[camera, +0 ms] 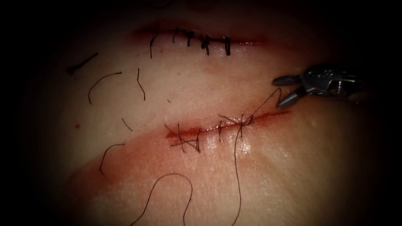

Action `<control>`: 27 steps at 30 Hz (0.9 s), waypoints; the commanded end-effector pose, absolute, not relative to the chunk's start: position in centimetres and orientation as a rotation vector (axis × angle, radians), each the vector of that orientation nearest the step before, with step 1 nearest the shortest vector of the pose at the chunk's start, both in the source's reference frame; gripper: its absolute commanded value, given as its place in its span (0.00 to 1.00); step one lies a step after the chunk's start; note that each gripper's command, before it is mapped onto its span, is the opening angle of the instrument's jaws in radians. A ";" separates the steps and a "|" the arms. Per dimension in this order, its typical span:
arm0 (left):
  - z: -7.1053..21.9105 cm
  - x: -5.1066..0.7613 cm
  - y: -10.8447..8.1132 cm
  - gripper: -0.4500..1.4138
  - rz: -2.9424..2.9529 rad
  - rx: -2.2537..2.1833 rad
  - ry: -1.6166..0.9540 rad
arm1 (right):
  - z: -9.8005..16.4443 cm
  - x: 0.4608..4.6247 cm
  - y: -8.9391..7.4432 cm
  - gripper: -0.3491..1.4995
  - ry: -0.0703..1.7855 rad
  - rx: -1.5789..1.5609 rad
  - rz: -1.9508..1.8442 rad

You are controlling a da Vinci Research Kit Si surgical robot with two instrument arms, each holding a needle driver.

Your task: Wound Closure

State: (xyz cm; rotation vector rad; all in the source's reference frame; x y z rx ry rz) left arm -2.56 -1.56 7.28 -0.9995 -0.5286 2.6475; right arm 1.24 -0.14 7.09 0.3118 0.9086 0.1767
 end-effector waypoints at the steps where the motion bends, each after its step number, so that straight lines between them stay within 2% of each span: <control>1: 7.3 -2.63 -1.6 0.00 2.645 -1.001 -0.534 | 7.0 1.33 -0.4 0.87 0.924 0.328 0.169; 8: 7.3 -2.61 -1.6 0.00 2.644 -1.007 -0.535 | 6.9 1.12 -0.6 0.89 0.939 0.316 0.152; 12: 7.3 -2.57 -1.6 0.00 2.645 -1.009 -0.537 | 6.8 0.73 -0.6 0.93 0.917 0.280 0.162; 15: 7.3 -2.56 -1.7 0.00 2.646 -1.007 -0.534 | 6.8 0.16 -0.6 0.94 0.764 0.253 0.161; 18: 7.3 -2.58 -1.6 0.00 2.644 -1.010 -0.531 | 6.6 -0.04 -0.6 0.94 0.720 0.229 0.193; 22: 7.3 -2.62 -1.6 0.00 2.642 -1.008 -0.529 | 6.4 0.04 -0.5 0.94 0.736 0.220 0.244; 26: 7.3 -2.63 -1.6 0.00 2.640 -1.010 -0.527 | 6.2 0.36 -0.6 0.95 0.799 0.254 0.242; 27: 7.3 -2.63 -1.6 0.00 2.640 -1.010 -0.527 | 6.2 0.48 -0.7 0.92 0.813 0.283 0.233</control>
